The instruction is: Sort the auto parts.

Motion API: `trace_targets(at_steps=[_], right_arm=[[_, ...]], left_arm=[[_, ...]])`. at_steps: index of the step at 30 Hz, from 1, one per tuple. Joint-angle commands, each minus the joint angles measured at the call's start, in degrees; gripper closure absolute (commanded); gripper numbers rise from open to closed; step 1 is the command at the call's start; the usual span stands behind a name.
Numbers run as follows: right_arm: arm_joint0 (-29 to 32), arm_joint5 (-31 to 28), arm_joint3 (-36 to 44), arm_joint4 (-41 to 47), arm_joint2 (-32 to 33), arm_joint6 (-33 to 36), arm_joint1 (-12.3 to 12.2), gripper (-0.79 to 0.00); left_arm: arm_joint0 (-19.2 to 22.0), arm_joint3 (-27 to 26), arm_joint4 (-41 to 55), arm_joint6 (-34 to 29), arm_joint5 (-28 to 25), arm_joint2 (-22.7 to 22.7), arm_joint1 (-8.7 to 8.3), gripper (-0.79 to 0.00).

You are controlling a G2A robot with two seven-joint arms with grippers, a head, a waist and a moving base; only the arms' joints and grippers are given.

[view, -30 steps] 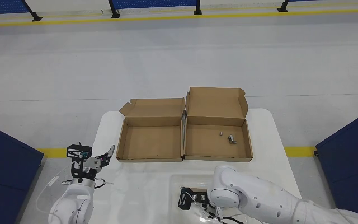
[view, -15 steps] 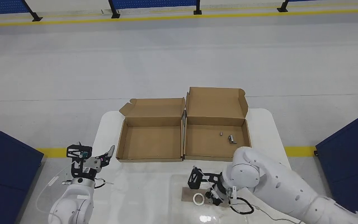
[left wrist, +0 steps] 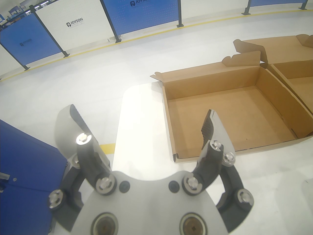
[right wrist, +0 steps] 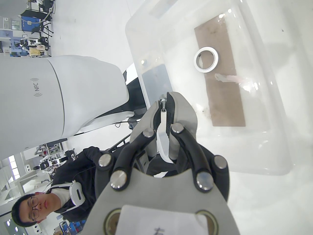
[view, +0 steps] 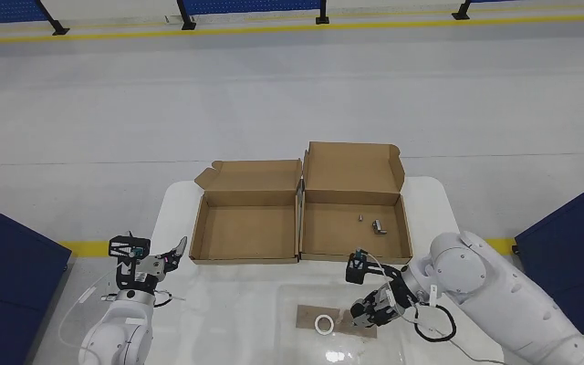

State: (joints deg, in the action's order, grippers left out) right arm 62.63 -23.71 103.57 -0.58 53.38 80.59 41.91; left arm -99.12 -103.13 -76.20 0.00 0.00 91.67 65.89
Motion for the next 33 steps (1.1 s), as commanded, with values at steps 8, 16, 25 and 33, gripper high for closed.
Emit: trace_targets(at_steps=[8, 16, 25, 33], right_arm=[[0.7, -1.4, -1.3, 4.6, 1.1, -1.4, -0.1, 0.000], [2.9, 0.3, -1.6, 31.5, 7.0, 0.3, -4.4, 0.000], [2.6, 3.0, 0.7, 50.8, 9.2, 3.0, -5.4, 0.000], [2.6, 3.0, 0.7, 50.8, 9.2, 3.0, -5.4, 0.000]], left_arm=[[0.0, 0.0, 0.0, 0.0, 0.0, 0.0, 0.00, -0.785], [0.0, 0.0, 0.0, 0.0, 0.0, 0.0, 0.00, -0.785], [0.0, 0.0, 0.0, 0.0, 0.0, 0.0, 0.00, -0.785], [0.0, 0.0, 0.0, 0.0, 0.0, 0.0, 0.00, -0.785]])
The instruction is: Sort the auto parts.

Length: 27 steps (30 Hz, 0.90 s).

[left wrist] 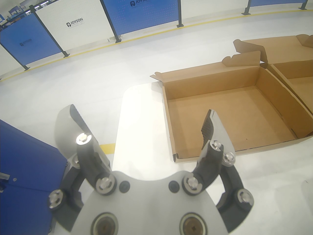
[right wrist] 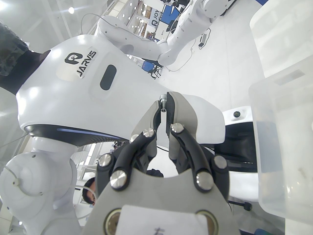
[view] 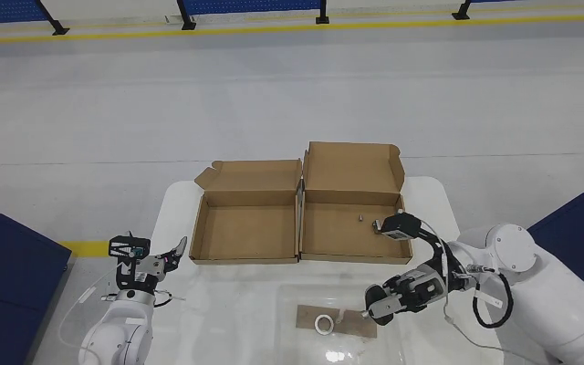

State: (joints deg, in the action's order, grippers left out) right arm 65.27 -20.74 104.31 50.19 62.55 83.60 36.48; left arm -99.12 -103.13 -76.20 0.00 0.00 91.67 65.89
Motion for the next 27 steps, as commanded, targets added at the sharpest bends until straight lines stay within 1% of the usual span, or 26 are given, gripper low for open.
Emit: trace_targets(at_steps=[1, 5, 6, 8, 11, 14, 17, 22, 27], right_arm=[[0.0, 0.0, 0.0, 0.0, 0.0, 0.0, 0.0, 0.000], [0.0, 0.0, 0.0, 0.0, 0.0, 0.0, 0.0, 0.000], [0.3, 0.4, 0.3, 0.4, 0.0, -1.1, 0.1, 0.000], [1.1, 0.7, 0.4, 7.9, 0.8, -1.3, 0.4, 0.000], [1.3, 2.6, -1.1, 17.8, 3.4, 2.5, 0.5, 0.000], [2.0, 5.1, -1.3, 26.3, 5.5, 4.4, 0.8, 0.000], [2.9, 6.8, 0.4, 31.5, 6.2, 4.4, 1.1, 0.000], [2.3, 9.1, 2.7, 35.0, 7.3, 4.4, 1.7, 0.000], [-0.7, 12.4, 4.1, 34.4, 6.6, 4.4, 2.7, 0.000]], left_arm=[[0.0, 0.0, 0.0, 0.0, 0.0, 0.0, 0.00, -0.785], [0.0, 0.0, 0.0, 0.0, 0.0, 0.0, 0.00, -0.785], [0.0, 0.0, 0.0, 0.0, 0.0, 0.0, 0.00, -0.785], [0.0, 0.0, 0.0, 0.0, 0.0, 0.0, 0.00, -0.785], [0.0, 0.0, 0.0, 0.0, 0.0, 0.0, 0.00, -0.785], [0.0, 0.0, 0.0, 0.0, 0.0, 0.0, 0.00, -0.785], [0.0, 0.0, 0.0, 0.0, 0.0, 0.0, 0.00, -0.785], [0.0, 0.0, 0.0, 0.0, 0.0, 0.0, 0.00, -0.785], [0.0, 0.0, 0.0, 0.0, 0.0, 0.0, 0.00, -0.785]])
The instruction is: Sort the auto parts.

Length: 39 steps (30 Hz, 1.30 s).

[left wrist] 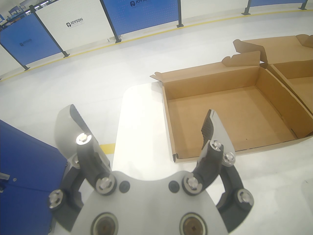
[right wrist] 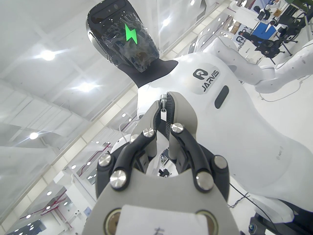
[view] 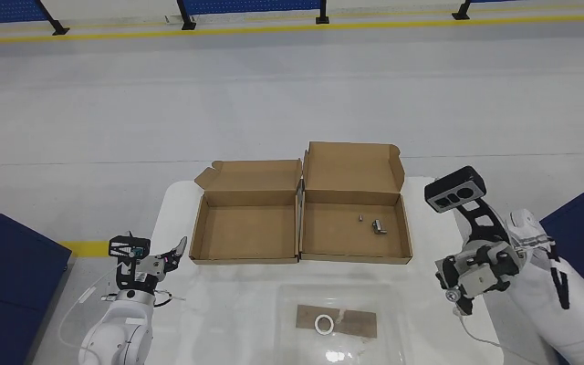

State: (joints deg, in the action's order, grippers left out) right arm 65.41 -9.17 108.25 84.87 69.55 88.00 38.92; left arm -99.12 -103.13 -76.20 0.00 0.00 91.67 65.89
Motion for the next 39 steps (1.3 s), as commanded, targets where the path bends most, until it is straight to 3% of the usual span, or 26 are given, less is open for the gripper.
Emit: trace_targets(at_steps=[1, 11, 19, 30, 39], right_arm=[[-1.6, 1.4, 0.3, -0.2, -0.8, 0.0, 0.5, 0.000], [-3.5, 2.2, 0.4, 0.2, -2.2, 0.0, 1.4, 0.000], [-5.1, 6.4, 3.3, 1.8, -3.4, -6.5, 2.7, 0.000], [-8.9, 11.9, 0.5, 8.7, -8.8, -15.4, 6.1, 0.000], [-9.0, 12.3, 0.1, 9.4, -9.0, -15.8, 6.5, 0.000]], left_arm=[[0.0, 0.0, 0.0, 0.0, 0.0, 0.0, 0.00, -0.785], [0.0, 0.0, 0.0, 0.0, 0.0, 0.0, 0.00, -0.785], [0.0, 0.0, 0.0, 0.0, 0.0, 0.0, 0.00, -0.785], [0.0, 0.0, 0.0, 0.0, 0.0, 0.0, 0.00, -0.785], [0.0, 0.0, 0.0, 0.0, 0.0, 0.0, 0.00, -0.785]])
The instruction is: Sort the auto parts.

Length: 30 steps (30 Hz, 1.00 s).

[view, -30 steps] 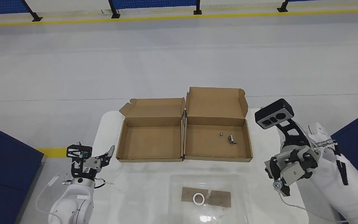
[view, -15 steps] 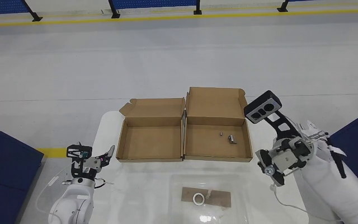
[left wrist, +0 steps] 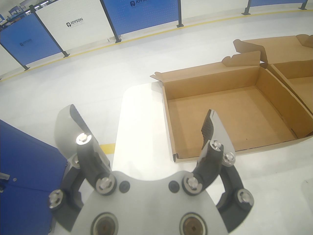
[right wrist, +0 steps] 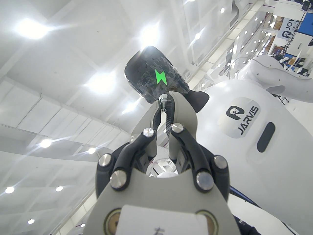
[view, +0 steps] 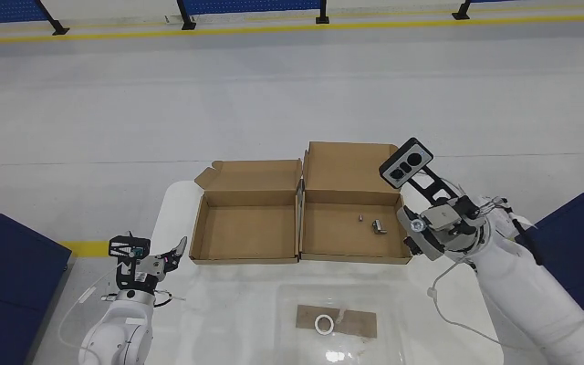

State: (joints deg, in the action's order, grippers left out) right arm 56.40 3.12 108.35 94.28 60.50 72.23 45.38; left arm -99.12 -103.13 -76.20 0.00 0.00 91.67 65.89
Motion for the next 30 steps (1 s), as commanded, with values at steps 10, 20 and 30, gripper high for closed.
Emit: trace_targets(at_steps=[10, 20, 30], right_arm=[[2.4, 1.9, 2.2, 1.2, 0.9, -2.1, 1.2, 0.000], [4.5, 5.1, 2.6, 9.9, 0.4, 0.8, 3.3, 0.000], [4.5, 5.7, 2.1, 5.1, 2.0, -1.4, 4.6, 0.000]], left_arm=[[0.0, 0.0, 0.0, 0.0, 0.0, 0.0, 0.00, -0.785], [0.0, 0.0, 0.0, 0.0, 0.0, 0.0, 0.00, -0.785], [0.0, 0.0, 0.0, 0.0, 0.0, 0.0, 0.00, -0.785]])
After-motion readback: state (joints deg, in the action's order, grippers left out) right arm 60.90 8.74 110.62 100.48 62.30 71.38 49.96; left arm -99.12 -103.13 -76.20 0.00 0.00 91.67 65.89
